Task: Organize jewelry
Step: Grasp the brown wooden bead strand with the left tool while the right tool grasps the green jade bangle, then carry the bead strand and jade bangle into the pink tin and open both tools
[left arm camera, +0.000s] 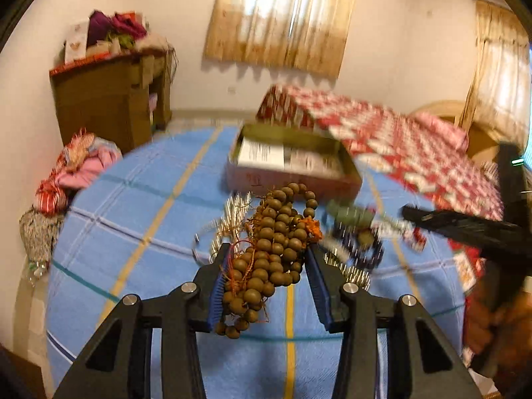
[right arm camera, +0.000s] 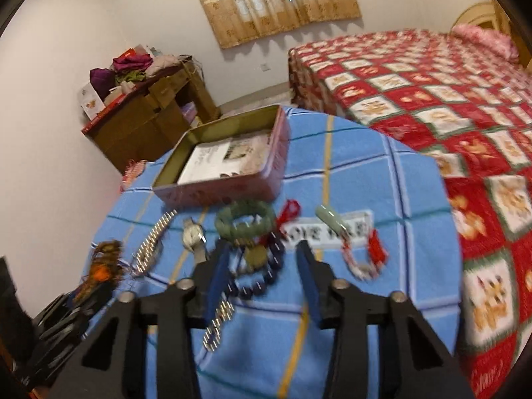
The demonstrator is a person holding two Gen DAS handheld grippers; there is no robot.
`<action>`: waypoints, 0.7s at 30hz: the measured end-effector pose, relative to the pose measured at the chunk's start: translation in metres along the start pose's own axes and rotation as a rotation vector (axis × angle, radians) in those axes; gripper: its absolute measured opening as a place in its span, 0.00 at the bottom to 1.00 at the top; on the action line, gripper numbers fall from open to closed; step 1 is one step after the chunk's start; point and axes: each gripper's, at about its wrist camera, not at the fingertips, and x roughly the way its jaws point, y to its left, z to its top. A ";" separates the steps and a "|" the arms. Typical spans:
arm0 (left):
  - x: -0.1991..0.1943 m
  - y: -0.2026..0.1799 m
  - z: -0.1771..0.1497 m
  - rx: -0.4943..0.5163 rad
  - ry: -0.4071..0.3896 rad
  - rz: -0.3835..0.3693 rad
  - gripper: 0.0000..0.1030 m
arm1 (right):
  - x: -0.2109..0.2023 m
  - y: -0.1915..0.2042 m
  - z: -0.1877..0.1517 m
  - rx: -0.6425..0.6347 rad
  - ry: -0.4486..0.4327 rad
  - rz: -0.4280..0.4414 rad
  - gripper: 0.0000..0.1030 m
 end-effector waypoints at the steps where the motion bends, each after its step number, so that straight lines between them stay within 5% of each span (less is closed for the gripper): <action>1: -0.002 0.000 0.003 0.001 -0.007 -0.001 0.43 | 0.008 0.002 0.004 -0.001 0.019 0.022 0.41; 7: 0.003 0.008 0.006 -0.019 0.001 0.019 0.44 | 0.062 -0.009 0.019 0.129 0.124 -0.024 0.42; 12: 0.008 0.016 0.004 -0.041 0.021 0.032 0.44 | 0.083 -0.002 0.024 0.103 0.180 -0.044 0.42; 15: 0.008 0.020 0.003 -0.054 0.025 0.037 0.44 | 0.082 -0.010 0.025 0.148 0.211 0.004 0.14; 21: 0.002 0.021 0.001 -0.063 0.008 0.042 0.44 | 0.035 -0.015 0.018 0.143 0.114 0.070 0.13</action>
